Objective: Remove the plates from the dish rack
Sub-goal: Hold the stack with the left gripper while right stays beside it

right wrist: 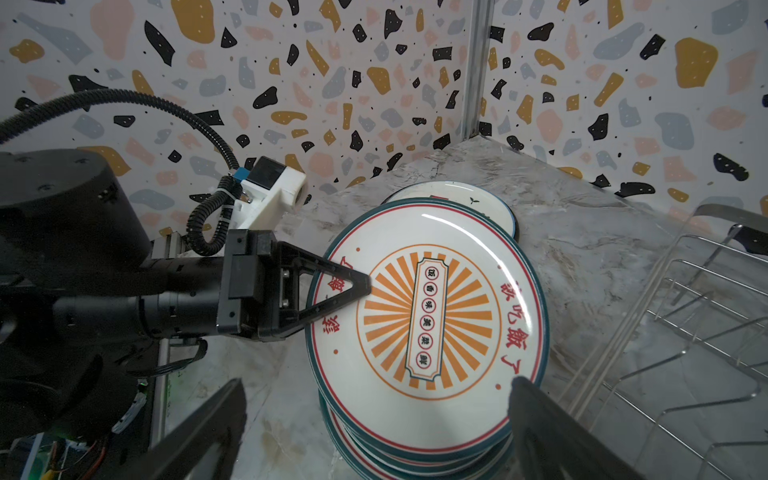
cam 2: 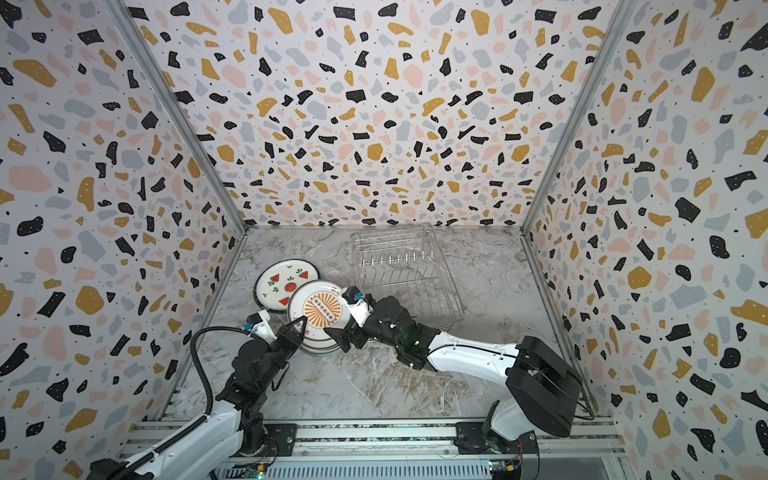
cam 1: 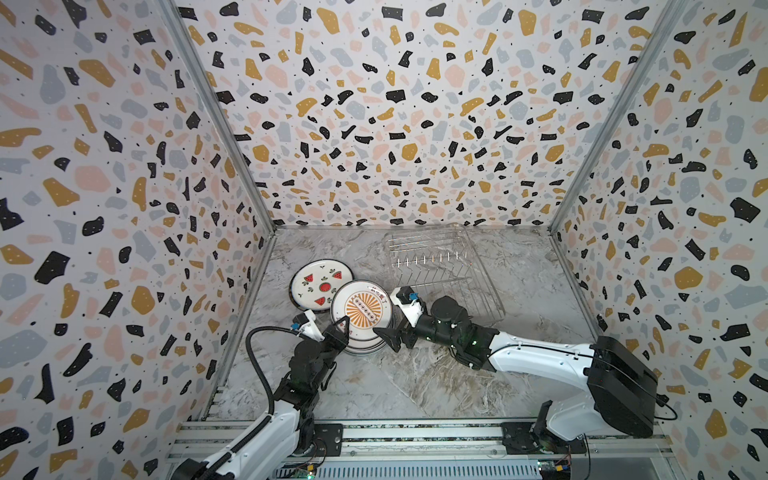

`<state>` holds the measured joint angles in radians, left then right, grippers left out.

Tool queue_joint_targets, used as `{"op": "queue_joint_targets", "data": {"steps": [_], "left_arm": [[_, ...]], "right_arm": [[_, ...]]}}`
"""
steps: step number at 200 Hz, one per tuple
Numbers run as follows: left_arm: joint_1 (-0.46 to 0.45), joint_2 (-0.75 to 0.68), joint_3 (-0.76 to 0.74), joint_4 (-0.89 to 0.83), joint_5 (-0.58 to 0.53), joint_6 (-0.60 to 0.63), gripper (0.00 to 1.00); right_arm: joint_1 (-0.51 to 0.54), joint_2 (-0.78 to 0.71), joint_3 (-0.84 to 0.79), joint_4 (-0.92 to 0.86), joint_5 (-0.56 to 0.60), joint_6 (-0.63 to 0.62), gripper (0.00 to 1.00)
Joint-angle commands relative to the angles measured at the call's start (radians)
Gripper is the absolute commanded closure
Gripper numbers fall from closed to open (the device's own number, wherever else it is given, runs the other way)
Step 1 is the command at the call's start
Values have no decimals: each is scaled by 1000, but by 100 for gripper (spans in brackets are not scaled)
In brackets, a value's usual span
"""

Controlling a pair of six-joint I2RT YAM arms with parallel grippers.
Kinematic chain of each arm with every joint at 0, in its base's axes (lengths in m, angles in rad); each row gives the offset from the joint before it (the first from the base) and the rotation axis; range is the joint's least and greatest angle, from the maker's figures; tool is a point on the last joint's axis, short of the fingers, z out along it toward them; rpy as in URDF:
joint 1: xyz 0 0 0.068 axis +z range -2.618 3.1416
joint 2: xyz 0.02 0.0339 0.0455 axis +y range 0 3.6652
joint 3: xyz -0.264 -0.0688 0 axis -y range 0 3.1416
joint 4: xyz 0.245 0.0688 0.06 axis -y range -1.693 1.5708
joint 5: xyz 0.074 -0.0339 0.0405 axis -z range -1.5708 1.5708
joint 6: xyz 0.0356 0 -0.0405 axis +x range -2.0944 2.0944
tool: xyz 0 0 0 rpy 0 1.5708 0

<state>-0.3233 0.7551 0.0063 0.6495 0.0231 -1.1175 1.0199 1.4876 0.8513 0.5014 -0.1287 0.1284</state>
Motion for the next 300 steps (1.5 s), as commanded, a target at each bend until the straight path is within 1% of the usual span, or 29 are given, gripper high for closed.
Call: {"op": "queue_joint_targets", "data": {"steps": [1,34,86,112,137,150,182,192,201,207,223,235,242,274,282,300], "left_arm": [[6,-2,-43,61,-14,-23,100],[6,3,-46,49,-12,-37,100],[6,30,-43,-10,-31,-93,100],[6,52,-40,-15,-26,-113,100],[6,74,-13,-106,-47,-135,100],[6,87,-21,-90,-46,-145,100],[6,110,-11,-82,-28,-146,100],[6,116,-10,-83,-30,-146,95],[6,119,-9,-86,-32,-145,89],[6,121,-6,-89,-33,-142,78],[6,121,-2,-92,-39,-128,57],[6,119,0,-99,-47,-124,47],[7,118,0,-96,-50,-119,44],[6,104,6,-119,-80,-107,38],[7,98,8,-122,-91,-104,34],[6,86,8,-127,-104,-97,34]], "right_arm": [[11,24,69,-56,46,-21,1],[31,59,95,-70,75,-36,1],[46,95,124,-101,116,-36,1],[52,112,136,-106,119,-37,1],[61,122,146,-118,146,-38,0],[71,119,141,-112,169,-44,0],[83,119,144,-117,176,-49,0],[85,119,145,-120,182,-51,0],[86,119,145,-122,188,-49,0],[88,120,145,-122,191,-49,0],[93,114,145,-132,206,-49,0],[96,107,142,-136,222,-50,0],[98,103,138,-136,225,-50,0],[103,97,132,-136,230,-53,0],[103,98,132,-135,231,-54,0],[103,100,132,-135,239,-56,0]]}}
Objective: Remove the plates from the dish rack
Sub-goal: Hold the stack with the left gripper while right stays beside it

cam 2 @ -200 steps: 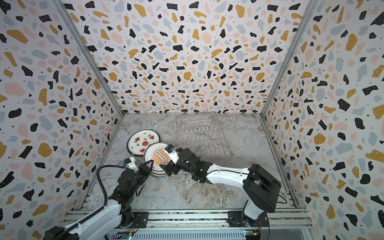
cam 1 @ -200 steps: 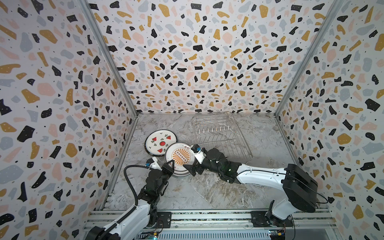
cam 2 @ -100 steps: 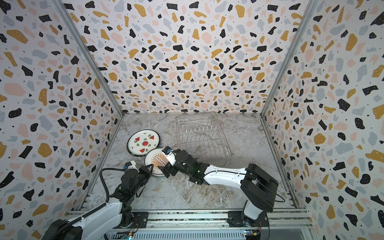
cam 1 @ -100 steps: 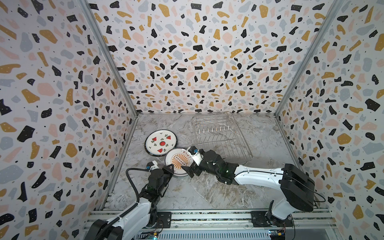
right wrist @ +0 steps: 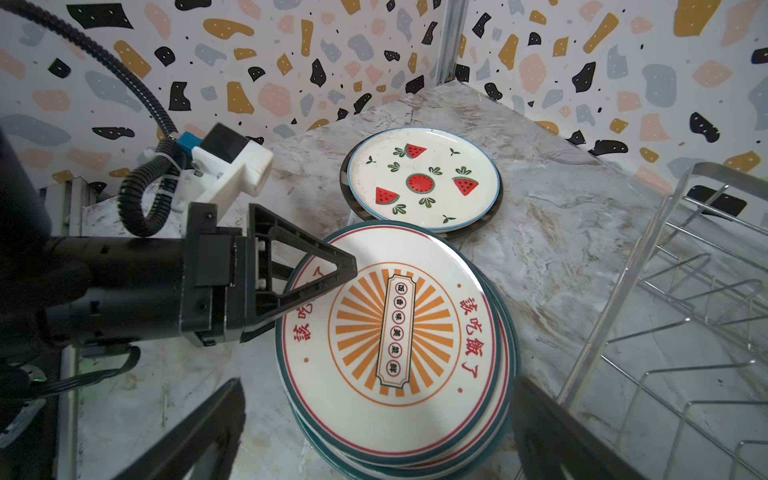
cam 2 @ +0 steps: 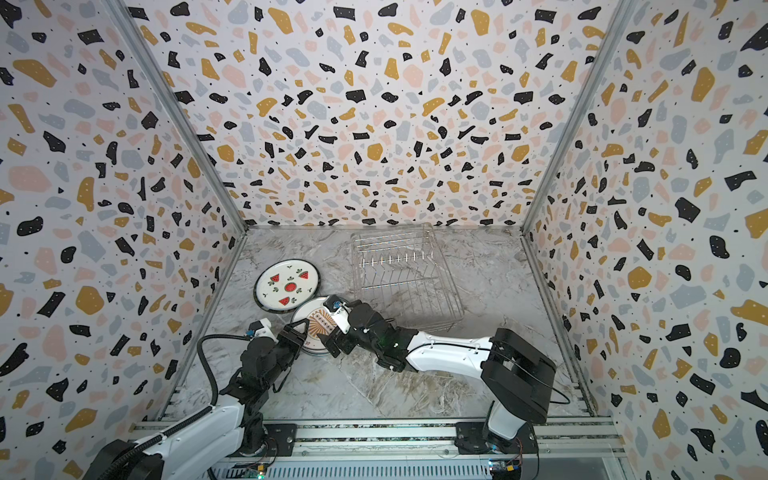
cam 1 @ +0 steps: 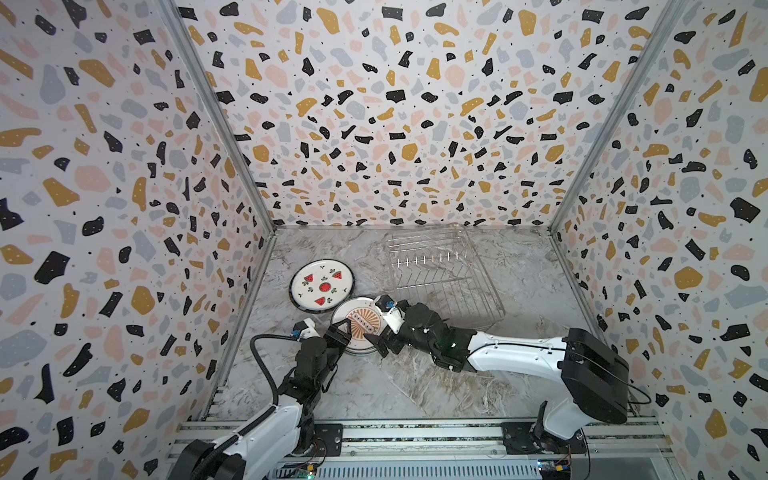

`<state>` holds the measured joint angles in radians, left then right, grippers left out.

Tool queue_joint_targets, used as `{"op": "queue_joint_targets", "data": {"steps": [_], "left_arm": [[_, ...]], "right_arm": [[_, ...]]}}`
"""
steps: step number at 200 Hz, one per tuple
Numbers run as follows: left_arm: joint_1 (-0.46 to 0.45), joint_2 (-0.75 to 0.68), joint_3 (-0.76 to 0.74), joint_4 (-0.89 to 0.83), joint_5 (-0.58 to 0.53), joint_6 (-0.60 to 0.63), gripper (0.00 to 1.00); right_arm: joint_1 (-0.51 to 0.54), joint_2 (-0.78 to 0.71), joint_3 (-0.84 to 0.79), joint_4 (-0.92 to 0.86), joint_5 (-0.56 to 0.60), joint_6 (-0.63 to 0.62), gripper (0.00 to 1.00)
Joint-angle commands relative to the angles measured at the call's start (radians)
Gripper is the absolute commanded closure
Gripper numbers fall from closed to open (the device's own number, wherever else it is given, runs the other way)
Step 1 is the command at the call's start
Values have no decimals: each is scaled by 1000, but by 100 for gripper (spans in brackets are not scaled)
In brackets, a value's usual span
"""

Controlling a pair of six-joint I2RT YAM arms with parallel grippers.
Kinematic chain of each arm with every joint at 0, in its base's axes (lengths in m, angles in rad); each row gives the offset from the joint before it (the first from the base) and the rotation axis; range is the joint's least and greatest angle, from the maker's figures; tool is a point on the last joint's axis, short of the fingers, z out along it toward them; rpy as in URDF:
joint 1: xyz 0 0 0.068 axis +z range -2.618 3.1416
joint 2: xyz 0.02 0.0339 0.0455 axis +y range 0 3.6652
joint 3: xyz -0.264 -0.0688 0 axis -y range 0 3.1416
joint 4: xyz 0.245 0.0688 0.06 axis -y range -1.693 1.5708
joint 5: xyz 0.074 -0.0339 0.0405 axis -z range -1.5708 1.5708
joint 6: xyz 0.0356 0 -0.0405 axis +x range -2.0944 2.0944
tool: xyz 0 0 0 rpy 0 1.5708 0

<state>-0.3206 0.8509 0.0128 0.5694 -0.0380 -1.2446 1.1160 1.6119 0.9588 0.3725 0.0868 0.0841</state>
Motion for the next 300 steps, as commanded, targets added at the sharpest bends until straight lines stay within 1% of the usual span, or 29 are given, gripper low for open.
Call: {"op": "queue_joint_targets", "data": {"steps": [1,18,46,54,68,87,102,115,145,169,197,240,246,250,256,264,268,280,300], "left_arm": [[3,-11,3,-48,-45,31,35],[3,-25,9,-79,-77,46,37],[2,-53,3,-91,-167,82,31],[2,-53,3,-89,-175,91,30],[0,-50,3,-75,-174,112,26],[1,-55,9,-81,-184,129,25],[-1,-58,6,-85,-193,126,31],[-4,-64,5,-87,-195,130,34],[-39,-90,-3,-107,-226,126,45],[-49,-115,-1,-136,-245,126,54],[-54,-112,-9,-121,-241,114,56],[-55,-88,0,-113,-227,116,57],[-54,-91,4,-115,-231,123,54],[-55,-95,8,-114,-234,131,50],[-55,-100,12,-104,-238,150,41],[-54,-107,17,-80,-239,175,22],[-54,-112,22,-78,-241,178,15],[-55,-132,54,-106,-243,188,1],[-55,-161,109,-132,-298,225,0]], "right_arm": [[7,-24,23,-7,23,-12,0],[8,-24,22,-10,36,-11,0],[8,-28,16,-7,47,-11,0],[8,-33,14,-5,31,-11,0],[8,-43,6,7,3,-14,0],[8,-50,2,11,14,-14,0],[8,-51,1,10,22,-15,0],[8,-49,1,8,25,-14,0],[8,-49,0,3,36,-12,0],[8,-54,-3,-1,43,-12,0],[8,-60,-6,-3,50,-12,0],[8,-78,-15,-5,55,-10,0],[8,-85,-22,0,59,-7,0],[8,-92,-28,7,64,-5,0],[8,-105,-38,19,70,-3,0],[7,-127,-50,29,82,2,0],[8,-139,-57,33,87,3,0],[7,-183,-80,52,110,8,0],[-12,-267,-135,93,170,9,0]]}}
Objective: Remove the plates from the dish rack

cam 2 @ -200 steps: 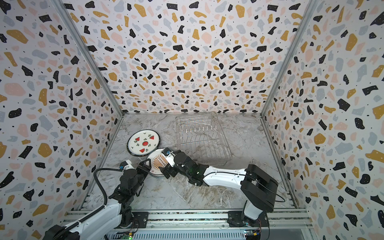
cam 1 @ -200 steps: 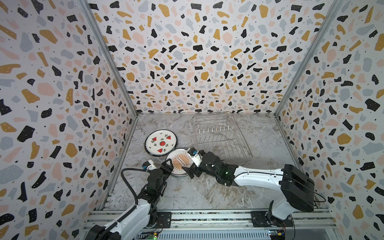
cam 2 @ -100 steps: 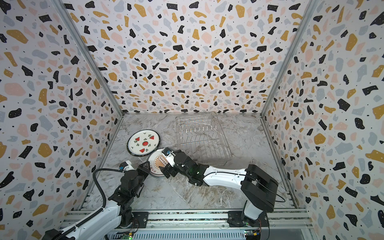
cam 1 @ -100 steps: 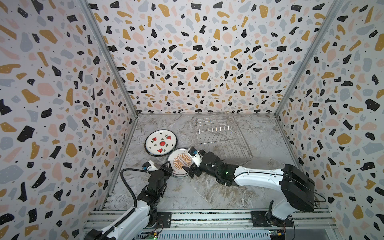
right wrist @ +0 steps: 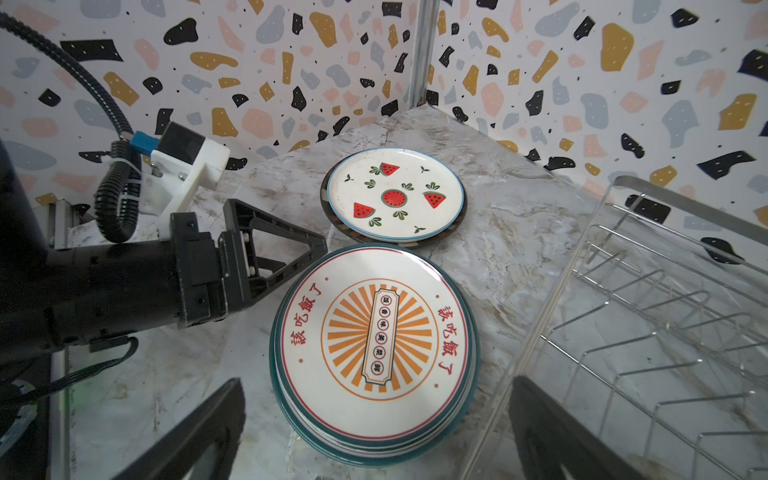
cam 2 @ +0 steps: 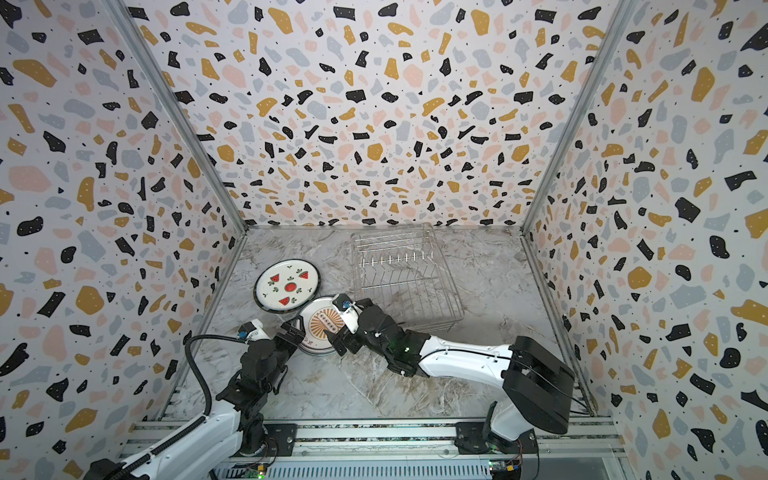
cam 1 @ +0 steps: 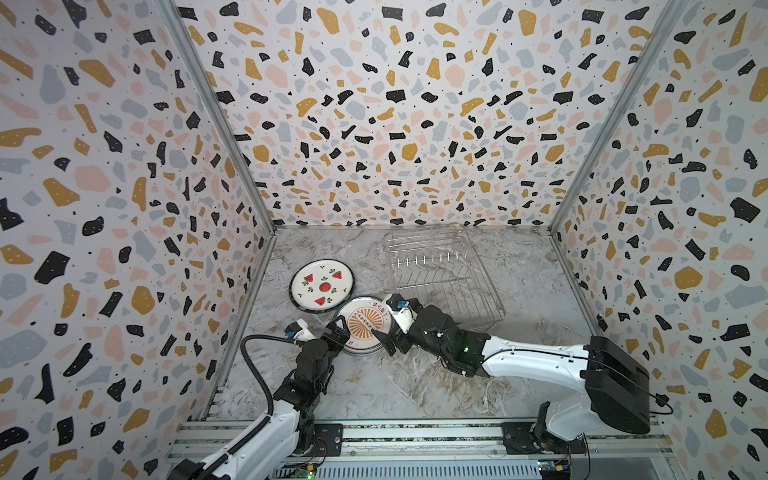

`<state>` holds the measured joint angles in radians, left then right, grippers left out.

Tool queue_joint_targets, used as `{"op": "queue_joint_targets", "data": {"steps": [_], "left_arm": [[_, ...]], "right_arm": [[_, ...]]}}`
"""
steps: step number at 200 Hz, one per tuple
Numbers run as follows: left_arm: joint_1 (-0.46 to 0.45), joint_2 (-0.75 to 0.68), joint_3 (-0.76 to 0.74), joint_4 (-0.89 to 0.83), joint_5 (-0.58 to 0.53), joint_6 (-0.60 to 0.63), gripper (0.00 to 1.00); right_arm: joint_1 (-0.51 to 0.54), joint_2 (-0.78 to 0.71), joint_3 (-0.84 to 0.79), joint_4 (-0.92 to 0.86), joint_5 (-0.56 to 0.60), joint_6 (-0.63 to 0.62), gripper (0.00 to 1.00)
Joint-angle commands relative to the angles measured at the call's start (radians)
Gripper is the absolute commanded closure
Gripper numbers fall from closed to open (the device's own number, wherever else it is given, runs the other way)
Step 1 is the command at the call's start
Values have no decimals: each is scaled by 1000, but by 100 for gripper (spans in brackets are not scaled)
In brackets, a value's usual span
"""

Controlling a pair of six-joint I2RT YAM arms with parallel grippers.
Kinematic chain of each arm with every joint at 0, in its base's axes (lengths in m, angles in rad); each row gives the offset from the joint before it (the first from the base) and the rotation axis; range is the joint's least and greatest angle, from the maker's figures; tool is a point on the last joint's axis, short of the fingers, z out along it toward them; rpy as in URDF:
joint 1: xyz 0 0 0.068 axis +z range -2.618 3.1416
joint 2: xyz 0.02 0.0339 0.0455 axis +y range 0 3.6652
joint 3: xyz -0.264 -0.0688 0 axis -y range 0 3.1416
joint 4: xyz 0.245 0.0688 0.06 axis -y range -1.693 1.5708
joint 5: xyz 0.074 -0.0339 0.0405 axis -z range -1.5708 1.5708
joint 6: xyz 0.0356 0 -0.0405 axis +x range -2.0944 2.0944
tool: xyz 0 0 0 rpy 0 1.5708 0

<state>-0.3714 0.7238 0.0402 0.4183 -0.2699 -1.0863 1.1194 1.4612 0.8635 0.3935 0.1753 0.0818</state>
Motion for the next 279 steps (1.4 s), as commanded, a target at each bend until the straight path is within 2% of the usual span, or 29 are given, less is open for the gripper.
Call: {"op": "queue_joint_targets", "data": {"steps": [1,23,42,57,71,87,99,112,124,133,145,156,178,186,196,212,226,239,251,262,279], "left_arm": [[-4,-35,84,17,-71,68,0],[-3,-43,135,21,-156,107,0],[-3,-32,143,128,-181,150,0],[-3,5,150,206,-243,194,0],[-3,56,216,159,-342,306,0],[2,111,324,11,-527,336,0],[5,149,359,-14,-661,376,0],[25,189,372,8,-700,458,3],[37,205,387,-37,-764,472,3],[42,217,357,20,-801,527,4],[52,234,276,193,-806,643,6],[63,250,217,304,-825,691,7],[90,280,160,354,-790,744,8],[103,308,137,439,-801,778,8],[112,303,151,394,-766,815,10],[157,334,130,460,-691,838,13],[174,375,148,448,-687,841,13],[190,418,133,518,-685,848,12],[209,460,102,610,-648,853,12],[222,499,90,663,-614,858,13],[226,574,106,717,-590,882,16]], "right_arm": [[-18,-121,-43,73,85,13,0],[-85,-224,-67,29,149,50,1],[-187,-305,-74,-39,150,85,1],[-289,-344,-66,-100,162,112,1],[-403,-365,-56,-161,177,136,1],[-540,-397,-62,-199,190,168,1],[-647,-419,-94,-179,202,160,1],[-746,-434,-156,-114,269,139,0],[-832,-443,-214,-64,257,92,0],[-890,-439,-245,-51,258,84,1],[-943,-421,-282,-34,299,109,1],[-964,-395,-326,15,323,103,1],[-991,-311,-441,215,348,39,0],[-998,-278,-470,269,341,20,0],[-1010,-245,-491,312,343,38,0],[-1039,-207,-519,367,264,53,0],[-1050,-185,-557,455,148,8,0],[-1050,-165,-603,563,69,-36,0],[-1050,-141,-639,663,44,-45,0],[-1050,-144,-633,643,31,-39,0],[-1050,-112,-672,753,1,-35,0]]}}
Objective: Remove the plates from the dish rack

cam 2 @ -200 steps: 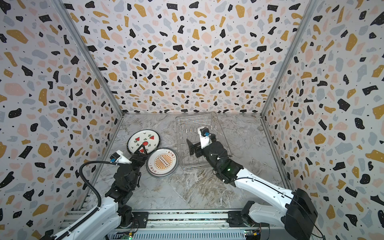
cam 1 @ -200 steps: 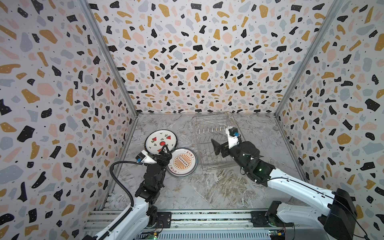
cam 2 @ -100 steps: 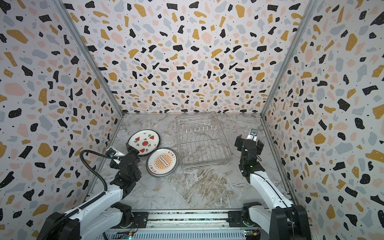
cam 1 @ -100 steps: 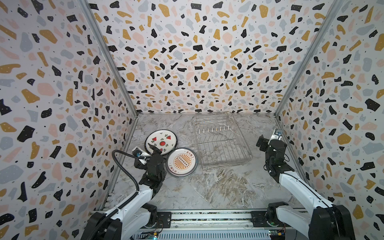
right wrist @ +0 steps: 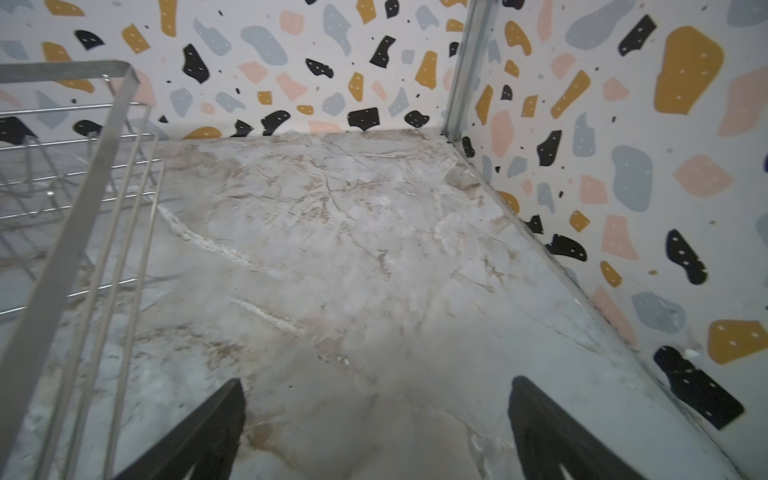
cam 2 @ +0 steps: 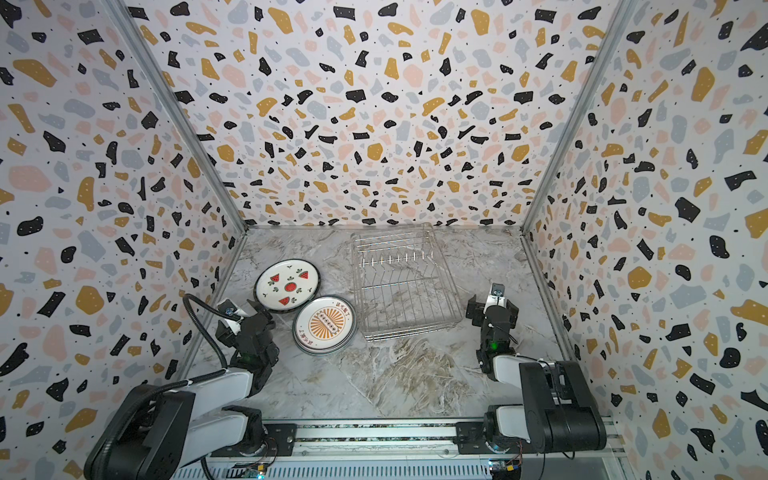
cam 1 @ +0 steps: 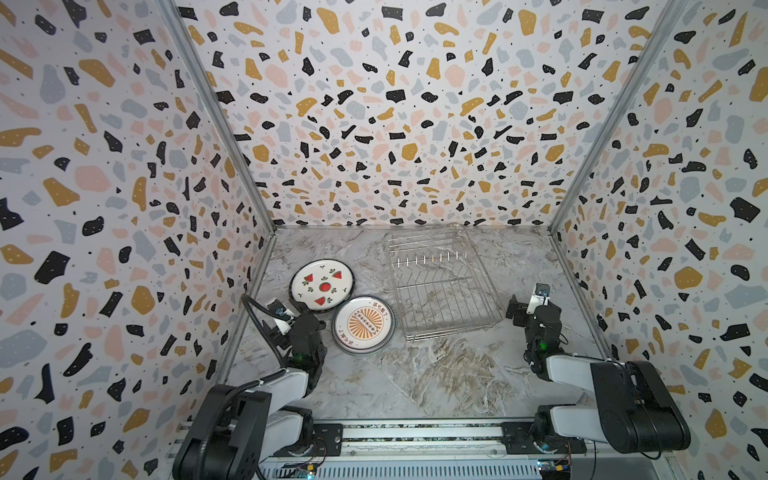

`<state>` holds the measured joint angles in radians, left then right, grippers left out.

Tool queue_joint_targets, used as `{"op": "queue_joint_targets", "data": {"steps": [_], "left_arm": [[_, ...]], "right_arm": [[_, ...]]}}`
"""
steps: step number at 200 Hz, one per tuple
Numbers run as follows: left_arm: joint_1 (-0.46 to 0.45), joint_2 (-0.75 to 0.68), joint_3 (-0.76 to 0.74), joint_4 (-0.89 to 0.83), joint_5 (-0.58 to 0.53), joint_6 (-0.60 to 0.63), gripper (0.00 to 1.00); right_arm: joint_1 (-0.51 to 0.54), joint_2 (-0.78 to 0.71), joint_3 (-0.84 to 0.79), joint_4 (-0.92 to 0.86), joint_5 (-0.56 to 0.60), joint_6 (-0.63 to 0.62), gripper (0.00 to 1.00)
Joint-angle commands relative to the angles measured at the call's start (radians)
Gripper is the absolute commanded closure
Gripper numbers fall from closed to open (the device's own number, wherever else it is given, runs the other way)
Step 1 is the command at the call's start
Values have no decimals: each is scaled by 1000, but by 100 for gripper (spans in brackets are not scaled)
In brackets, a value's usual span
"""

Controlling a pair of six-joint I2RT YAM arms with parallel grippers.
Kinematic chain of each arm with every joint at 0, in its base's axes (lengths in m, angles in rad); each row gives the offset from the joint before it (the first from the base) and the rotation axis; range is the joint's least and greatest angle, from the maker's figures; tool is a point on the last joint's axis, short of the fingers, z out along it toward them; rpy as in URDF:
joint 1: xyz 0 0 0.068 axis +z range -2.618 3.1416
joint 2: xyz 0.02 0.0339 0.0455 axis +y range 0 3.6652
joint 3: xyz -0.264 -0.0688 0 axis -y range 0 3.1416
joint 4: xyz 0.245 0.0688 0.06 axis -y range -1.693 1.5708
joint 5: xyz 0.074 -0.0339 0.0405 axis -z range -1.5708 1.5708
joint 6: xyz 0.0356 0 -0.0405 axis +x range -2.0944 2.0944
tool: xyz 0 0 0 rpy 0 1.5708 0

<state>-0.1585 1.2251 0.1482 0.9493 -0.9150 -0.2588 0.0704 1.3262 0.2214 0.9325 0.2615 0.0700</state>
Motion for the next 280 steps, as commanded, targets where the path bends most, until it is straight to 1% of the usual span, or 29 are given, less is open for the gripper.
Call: {"op": "queue_joint_targets", "data": {"steps": [1,18,30,38,45,75,100,116,118,119,120,122,125,129,133,137,142,150,153,159,165,170,191,205,219,233,280], "left_arm": [[13,75,-1,189,56,55,16],[14,65,13,140,81,57,16],[16,67,1,171,84,61,16],[16,65,-1,169,89,60,16],[17,62,-4,170,92,60,16],[22,59,-15,192,116,67,16],[25,70,-23,225,194,105,17],[24,93,-20,249,268,142,18],[24,98,-20,252,279,145,17],[24,101,-19,252,285,146,12],[24,103,-20,251,290,145,9],[24,111,-21,248,292,139,6],[25,135,-23,271,282,131,4],[24,179,-34,352,270,152,4],[20,218,-51,460,289,182,4],[16,236,-56,498,290,197,5],[14,218,-43,447,281,181,5],[15,158,-10,272,297,158,3],[16,148,0,235,300,152,3],[16,168,-8,289,296,165,0],[15,200,-23,367,292,175,0],[14,214,-25,394,290,181,0],[15,171,8,256,299,162,0],[16,190,-2,307,294,170,0],[14,173,0,277,304,169,0],[14,179,7,276,378,205,0],[16,174,8,271,379,201,1]], "right_arm": [[-1,26,-33,221,-87,-23,0],[-2,108,-61,343,-93,-14,0],[7,175,-72,466,-90,-42,1],[11,169,-47,394,-121,-55,1],[11,159,-22,319,-123,-51,1],[9,159,-24,325,-125,-52,1],[11,160,-26,328,-125,-52,1],[9,161,-25,329,-123,-52,1],[9,161,-25,329,-123,-52,1],[10,162,-24,329,-123,-52,1],[10,160,-25,328,-123,-52,1],[11,160,-25,328,-123,-53,1],[10,160,-25,328,-123,-53,1],[10,159,-26,328,-125,-52,1],[10,160,-27,328,-124,-52,1],[11,160,-27,328,-125,-53,1],[11,159,-26,329,-124,-52,1],[11,160,-26,329,-123,-52,1],[11,160,-27,330,-123,-52,1],[11,160,-27,330,-122,-52,1],[11,160,-27,331,-122,-52,1],[11,159,-27,330,-123,-52,1],[11,160,-27,331,-122,-52,1],[11,160,-27,331,-122,-52,1],[11,160,-27,331,-122,-52,1],[11,159,-27,330,-122,-52,1],[11,178,-2,307,-123,-50,1]]}}
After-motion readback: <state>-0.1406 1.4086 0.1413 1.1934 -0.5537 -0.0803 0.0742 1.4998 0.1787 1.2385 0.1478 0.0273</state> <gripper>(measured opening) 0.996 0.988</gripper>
